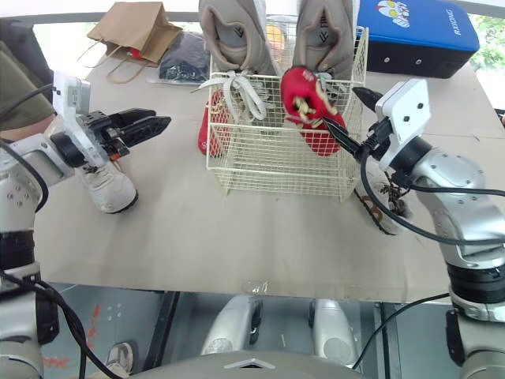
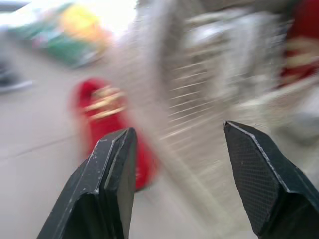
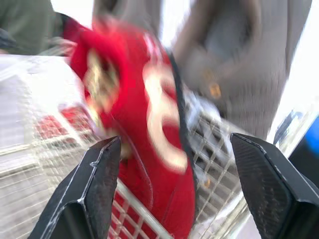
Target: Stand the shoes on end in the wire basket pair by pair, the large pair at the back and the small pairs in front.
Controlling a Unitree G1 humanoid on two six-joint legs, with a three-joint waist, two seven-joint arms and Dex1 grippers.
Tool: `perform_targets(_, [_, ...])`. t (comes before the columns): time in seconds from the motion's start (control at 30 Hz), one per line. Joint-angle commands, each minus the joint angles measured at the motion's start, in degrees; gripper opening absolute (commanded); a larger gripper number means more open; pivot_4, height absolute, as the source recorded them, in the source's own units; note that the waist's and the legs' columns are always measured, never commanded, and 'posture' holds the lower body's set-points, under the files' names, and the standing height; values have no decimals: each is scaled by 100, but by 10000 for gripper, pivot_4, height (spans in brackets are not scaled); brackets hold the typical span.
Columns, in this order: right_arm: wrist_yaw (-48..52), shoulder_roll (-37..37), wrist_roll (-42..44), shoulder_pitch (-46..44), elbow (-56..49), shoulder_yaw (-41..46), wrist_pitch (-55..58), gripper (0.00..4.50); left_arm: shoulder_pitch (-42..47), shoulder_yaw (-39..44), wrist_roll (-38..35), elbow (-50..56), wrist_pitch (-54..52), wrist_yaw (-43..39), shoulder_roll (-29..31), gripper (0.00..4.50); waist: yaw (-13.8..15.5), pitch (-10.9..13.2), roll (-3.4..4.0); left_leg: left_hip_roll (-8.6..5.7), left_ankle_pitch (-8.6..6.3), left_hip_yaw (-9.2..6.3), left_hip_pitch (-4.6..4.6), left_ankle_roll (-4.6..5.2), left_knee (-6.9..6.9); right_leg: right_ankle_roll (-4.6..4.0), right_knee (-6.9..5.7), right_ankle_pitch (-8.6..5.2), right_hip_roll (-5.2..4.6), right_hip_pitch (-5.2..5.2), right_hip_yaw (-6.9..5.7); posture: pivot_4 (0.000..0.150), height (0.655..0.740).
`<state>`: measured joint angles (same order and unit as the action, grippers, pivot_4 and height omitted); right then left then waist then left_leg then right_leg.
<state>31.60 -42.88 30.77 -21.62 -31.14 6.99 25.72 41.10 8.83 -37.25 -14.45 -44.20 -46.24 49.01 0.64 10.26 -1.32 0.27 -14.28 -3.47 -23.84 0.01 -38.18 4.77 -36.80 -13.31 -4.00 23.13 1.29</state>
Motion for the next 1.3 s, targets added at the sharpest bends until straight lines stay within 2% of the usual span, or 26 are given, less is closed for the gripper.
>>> perform_targets(0.03, [459,-459,693,221,-1088,472,355,33180,1114,-761,861,-1671,87,-416,-239,30367,-13,-3,-6,1,0,-2,1,0,0,0,1,0,2,0,-2,1500,7400])
perform_targets(0.13, [177,-649,1270,257,-1648,738,832,33180,2306,-1148,1607,-3707,634,-419,-894,30367,-5,-3,-10,1,0,-1,2,0,-6,1,-2,1,2,-6,-2,1500,7400])
perform_targets(0.23, [-220,-764,1735,194,-2158,828,1198,33180,3050,-1273,2170,-5148,1173,-290,-1359,30367,-52,-2,-16,1,0,0,2,1,-13,1,-6,1,0,-10,0,1500,7400])
perform_targets(0.4, [-715,-1158,2506,-73,-2556,983,1659,33180,3416,-1421,2973,-6098,1854,-207,-1759,30367,-141,-2,-16,1,-1,-2,0,2,-6,1,-4,1,-2,-8,0,1500,7400])
perform_targets(0.43, [-862,-1251,2700,-157,-2602,1020,1728,33180,3429,-1390,3055,-6183,1821,-388,-1805,30367,-138,-2,-16,1,-1,-3,1,2,-6,1,-5,1,-2,-8,0,1500,7400])
perform_targets(0.47, [-985,-1324,2852,-211,-2634,1049,1778,33684,3435,-1337,3104,-6239,1777,-524,-1832,25213,-137,-2,-16,2,-1,-4,2,2,-7,1,-7,1,-3,-8,-1,1500,7400])
perform_targets(0.53, [-1209,-1510,3156,-195,-2722,1135,1870,33684,3421,-1175,3149,-6314,1717,-685,-1837,19602,-121,-4,-18,2,-1,-5,2,2,-9,1,-12,1,-3,-8,-2,1500,7400])
perform_targets(0.57, [-1319,-1588,3222,-106,-2797,1152,1900,33684,3428,-992,3083,-6330,1682,-631,-1803,14267,-121,-4,-18,2,-1,-6,2,2,-11,1,-12,1,-4,-10,-4,1500,7400])
perform_targets(0.6, [-1414,-1620,3271,-33,-2847,1163,1909,33684,3431,-860,3030,-6334,1669,-595,-1752,10768,-122,-9,-27,2,-1,-6,2,2,-11,1,-12,1,-4,-10,-4,1500,7400])
perform_targets(0.63, [-1512,-1606,3321,21,-2873,1178,1904,33684,3432,-749,2999,-6329,1679,-541,-1685,9929,-123,-9,-27,2,-1,-6,2,2,-13,1,-12,1,-5,-11,-3,1500,7400])
perform_targets(0.7, [-1687,-1561,3401,83,-2878,1159,1831,33684,3435,-513,2965,-6306,1642,-496,-1504,1517,-157,-9,-28,2,-1,-7,1,2,-13,1,-12,1,-5,-10,-4,1500,7400])
perform_targets(0.73, [-1736,-1537,3409,105,-2873,1119,1788,33684,3445,-434,2982,-6284,1600,-542,-1391,430,-168,-9,-28,2,-1,-4,0,2,-12,1,-12,1,-4,-7,-1,1500,7400])
perform_targets(1.0, [-1273,-1171,2843,57,-2495,453,1377,33684,3447,-596,3141,-5618,570,-1941,-476,430,-184,-8,-29,3,-1,-2,-1,2,-9,1,-15,0,-2,-3,0,1500,7400])
perform_targets(1.1, [-880,-987,2468,-41,-2239,103,1171,33684,2696,-742,3062,-4609,96,-2451,-156,430,-173,-9,-28,4,-1,-2,0,2,-10,2,-17,0,-3,-4,0,1500,7400])
perform_targets(1.17, [-649,-884,2258,-91,-2079,-66,1054,33684,2250,-534,2805,-3995,-241,-2453,-46,430,-177,-8,-28,5,-1,0,4,2,-8,1,-16,0,-3,-4,4,1500,7400])
perform_targets(1.23, [-421,-782,2131,-126,-1939,-174,951,33684,1915,-441,2572,-3404,-557,-2576,5,6936,-159,-8,-29,7,-1,-5,0,2,-11,1,-19,0,-3,-2,-1,1500,7400])
perform_targets(1.3, [-250,-702,2045,-148,-1867,-243,883,33684,2010,-394,2631,-3475,-426,-2113,-169,13586,-117,-4,-38,7,-1,-9,-3,1,-12,1,-18,0,-3,-2,-5,1500,7400])
